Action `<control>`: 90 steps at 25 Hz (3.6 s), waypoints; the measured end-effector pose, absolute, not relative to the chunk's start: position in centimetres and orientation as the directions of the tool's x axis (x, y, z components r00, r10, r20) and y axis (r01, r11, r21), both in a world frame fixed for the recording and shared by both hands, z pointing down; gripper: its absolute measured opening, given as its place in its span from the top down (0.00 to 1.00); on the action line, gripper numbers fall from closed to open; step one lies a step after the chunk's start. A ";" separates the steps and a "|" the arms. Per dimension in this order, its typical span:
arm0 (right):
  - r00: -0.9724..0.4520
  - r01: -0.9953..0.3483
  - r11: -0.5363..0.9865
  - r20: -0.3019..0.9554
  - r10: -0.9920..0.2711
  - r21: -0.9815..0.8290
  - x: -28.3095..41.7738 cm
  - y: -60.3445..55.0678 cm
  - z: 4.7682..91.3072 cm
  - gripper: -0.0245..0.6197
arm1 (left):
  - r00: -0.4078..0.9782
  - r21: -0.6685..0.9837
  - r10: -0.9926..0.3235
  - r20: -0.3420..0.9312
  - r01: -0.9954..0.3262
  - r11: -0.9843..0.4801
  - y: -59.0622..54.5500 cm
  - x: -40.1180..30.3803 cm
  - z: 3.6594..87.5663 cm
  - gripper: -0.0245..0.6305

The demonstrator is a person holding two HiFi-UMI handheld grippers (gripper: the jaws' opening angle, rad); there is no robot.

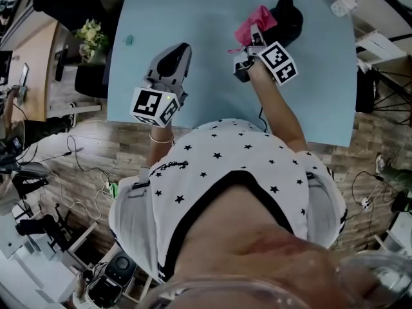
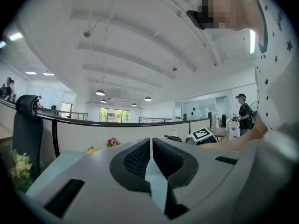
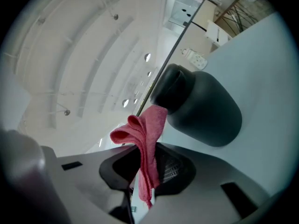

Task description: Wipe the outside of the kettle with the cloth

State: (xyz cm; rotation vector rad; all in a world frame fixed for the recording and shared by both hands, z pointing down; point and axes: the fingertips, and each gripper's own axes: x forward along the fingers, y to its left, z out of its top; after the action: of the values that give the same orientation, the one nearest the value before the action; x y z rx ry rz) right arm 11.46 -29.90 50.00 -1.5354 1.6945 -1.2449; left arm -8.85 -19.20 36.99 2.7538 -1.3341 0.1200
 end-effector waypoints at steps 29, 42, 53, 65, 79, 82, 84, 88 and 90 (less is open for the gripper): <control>-0.178 -0.300 -0.306 0.369 -0.912 -0.903 12.3 -29.7 59.0 0.86 | 0.592 0.079 -0.792 0.152 -0.806 -0.587 -20.0 -9.7 39.4 0.90; -0.171 -0.217 -0.389 0.427 -0.888 -0.895 12.5 -29.3 62.1 0.86 | 0.579 0.084 -0.797 0.173 -0.815 -0.574 -20.2 -10.1 40.0 0.90; -0.186 -0.137 -0.442 0.461 -0.868 -0.887 12.5 -28.8 64.0 0.86 | 0.574 0.085 -0.797 0.185 -0.818 -0.569 -20.6 -9.7 40.4 0.90; -0.195 -0.108 -0.478 0.490 -0.849 -0.872 12.5 -28.4 65.7 0.86 | 0.568 0.084 -0.800 0.193 -0.822 -0.563 -21.1 -9.8 40.6 0.90; -0.257 -0.084 -0.435 0.441 -0.860 -0.897 10.6 -27.9 64.0 0.86 | 0.559 0.073 -0.811 0.171 -0.828 -0.556 -20.8 -10.6 39.8 0.90; -0.303 -0.103 -0.374 0.387 -0.871 -0.922 9.3 -27.9 61.5 0.86 | 0.566 0.069 -0.809 0.160 -0.824 -0.563 -20.6 -10.5 39.5 0.90; -0.343 -0.130 -0.317 0.342 -0.875 -0.940 8.1 -27.9 59.4 0.86 | 0.572 0.069 -0.806 0.155 -0.820 -0.569 -20.3 -10.3 39.3 0.90; -0.395 -0.195 -0.173 0.238 -0.887 -0.966 6.8 -28.0 54.8 0.86 | 0.590 0.068 -0.795 0.143 -0.807 -0.587 -19.9 -9.8 39.0 0.90; -0.397 -0.225 -0.110 0.194 -0.897 -0.968 7.1 -28.1 52.7 0.86 | 0.598 0.066 -0.789 0.138 -0.801 -0.595 -19.7 -9.6 38.8 0.90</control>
State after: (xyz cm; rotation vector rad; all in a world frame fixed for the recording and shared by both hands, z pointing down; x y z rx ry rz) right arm 7.12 -28.06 52.69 -1.2461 1.6038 -1.5494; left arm -9.62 -19.70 38.84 2.6990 -1.3487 0.1429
